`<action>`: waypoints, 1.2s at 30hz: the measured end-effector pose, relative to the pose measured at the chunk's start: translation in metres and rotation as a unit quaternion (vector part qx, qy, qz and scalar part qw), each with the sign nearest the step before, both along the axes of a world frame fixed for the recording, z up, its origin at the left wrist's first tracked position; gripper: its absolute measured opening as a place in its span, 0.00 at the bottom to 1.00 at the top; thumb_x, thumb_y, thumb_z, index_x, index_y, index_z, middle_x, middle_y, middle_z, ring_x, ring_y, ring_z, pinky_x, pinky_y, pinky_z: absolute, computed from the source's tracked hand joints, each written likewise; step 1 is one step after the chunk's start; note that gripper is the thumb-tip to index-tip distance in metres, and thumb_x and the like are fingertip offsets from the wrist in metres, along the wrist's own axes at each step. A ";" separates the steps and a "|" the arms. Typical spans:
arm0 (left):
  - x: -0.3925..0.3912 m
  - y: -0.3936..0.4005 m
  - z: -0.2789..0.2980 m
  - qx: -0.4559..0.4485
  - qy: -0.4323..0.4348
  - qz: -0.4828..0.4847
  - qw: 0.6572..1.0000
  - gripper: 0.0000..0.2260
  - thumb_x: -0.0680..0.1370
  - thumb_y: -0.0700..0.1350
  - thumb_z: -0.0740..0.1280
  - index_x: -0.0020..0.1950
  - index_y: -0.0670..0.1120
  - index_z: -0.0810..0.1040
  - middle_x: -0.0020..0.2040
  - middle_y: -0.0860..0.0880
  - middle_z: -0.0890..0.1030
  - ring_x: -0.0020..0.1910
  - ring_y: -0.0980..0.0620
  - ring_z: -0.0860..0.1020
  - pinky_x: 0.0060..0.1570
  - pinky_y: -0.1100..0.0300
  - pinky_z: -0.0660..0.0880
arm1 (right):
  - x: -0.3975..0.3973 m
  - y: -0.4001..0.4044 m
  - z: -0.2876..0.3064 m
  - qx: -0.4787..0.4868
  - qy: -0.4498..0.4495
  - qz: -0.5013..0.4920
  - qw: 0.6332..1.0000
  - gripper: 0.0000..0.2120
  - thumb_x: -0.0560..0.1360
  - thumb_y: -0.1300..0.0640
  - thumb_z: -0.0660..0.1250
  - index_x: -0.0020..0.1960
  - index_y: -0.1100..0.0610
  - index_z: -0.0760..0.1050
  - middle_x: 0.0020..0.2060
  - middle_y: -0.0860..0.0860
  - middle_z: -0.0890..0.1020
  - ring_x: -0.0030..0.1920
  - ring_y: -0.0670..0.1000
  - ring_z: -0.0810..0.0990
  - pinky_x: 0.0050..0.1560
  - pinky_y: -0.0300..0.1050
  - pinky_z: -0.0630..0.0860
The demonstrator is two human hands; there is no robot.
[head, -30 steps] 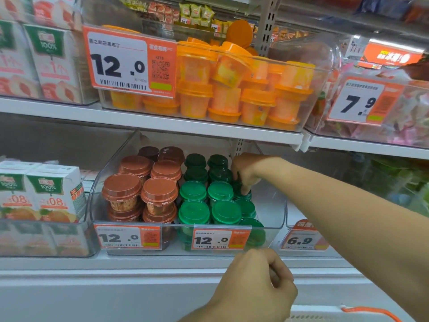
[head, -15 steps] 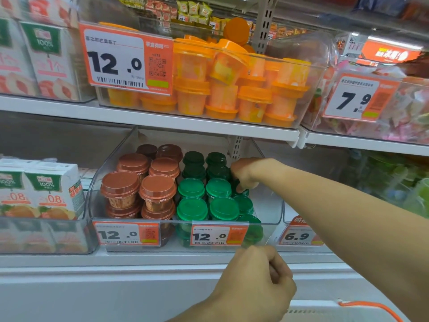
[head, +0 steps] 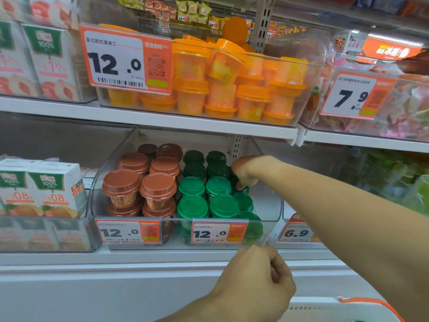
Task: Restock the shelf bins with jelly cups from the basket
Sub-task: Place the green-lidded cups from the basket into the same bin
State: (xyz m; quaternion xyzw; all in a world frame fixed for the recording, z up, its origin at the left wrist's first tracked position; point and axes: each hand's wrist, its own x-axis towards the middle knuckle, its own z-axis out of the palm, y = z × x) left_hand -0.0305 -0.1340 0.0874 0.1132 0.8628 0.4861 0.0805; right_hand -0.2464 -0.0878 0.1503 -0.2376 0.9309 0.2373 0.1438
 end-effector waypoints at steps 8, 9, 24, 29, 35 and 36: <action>-0.001 -0.001 -0.007 -0.021 -0.015 -0.013 1.000 0.06 0.77 0.47 0.66 0.48 0.49 0.82 0.45 0.52 0.84 0.35 0.57 0.77 0.38 0.64 0.76 | 0.027 0.012 0.014 -0.027 0.062 0.034 0.997 0.04 0.78 0.67 0.63 0.51 0.60 0.74 0.41 0.54 0.76 0.37 0.52 0.73 0.40 0.45 0.73; -0.001 0.000 -0.008 -0.026 -0.015 -0.019 0.999 0.06 0.77 0.47 0.66 0.48 0.49 0.82 0.45 0.52 0.84 0.37 0.55 0.79 0.40 0.61 0.78 | 0.036 0.021 0.018 -0.063 0.091 0.052 0.993 0.05 0.78 0.65 0.63 0.53 0.60 0.75 0.44 0.54 0.78 0.40 0.54 0.75 0.40 0.47 0.75; 0.031 0.095 -0.141 -0.303 -0.085 -0.167 0.934 0.07 0.77 0.45 0.63 0.38 0.49 0.74 0.42 0.49 0.81 0.47 0.49 0.79 0.46 0.57 0.77 | 0.279 0.300 -0.274 -0.491 0.138 -0.400 0.761 0.12 0.75 0.59 0.68 0.58 0.53 0.75 0.51 0.50 0.78 0.50 0.53 0.80 0.51 0.52 0.77; 0.038 0.176 -0.190 -0.256 -0.101 -0.142 0.951 0.02 0.75 0.43 0.65 0.43 0.49 0.75 0.40 0.50 0.77 0.46 0.47 0.79 0.47 0.55 0.76 | 0.303 0.360 -0.316 -0.314 0.112 -0.513 0.791 0.19 0.74 0.56 0.66 0.65 0.52 0.72 0.62 0.54 0.72 0.63 0.58 0.71 0.63 0.54 0.72; 0.052 0.246 -0.246 -0.205 -0.117 -0.071 0.969 0.05 0.77 0.44 0.67 0.52 0.48 0.76 0.48 0.51 0.80 0.49 0.51 0.78 0.48 0.58 0.75 | 0.300 0.377 -0.352 -0.310 0.008 -0.613 0.727 0.34 0.74 0.60 0.65 0.76 0.54 0.53 0.70 0.58 0.65 0.71 0.61 0.65 0.67 0.64 0.69; 0.051 0.252 -0.250 -0.200 -0.121 -0.068 0.970 0.06 0.77 0.44 0.67 0.53 0.48 0.77 0.48 0.51 0.80 0.49 0.52 0.78 0.48 0.59 0.76 | 0.298 0.377 -0.356 -0.297 0.010 -0.615 0.730 0.35 0.75 0.60 0.66 0.75 0.53 0.52 0.70 0.57 0.66 0.71 0.61 0.65 0.66 0.66 0.70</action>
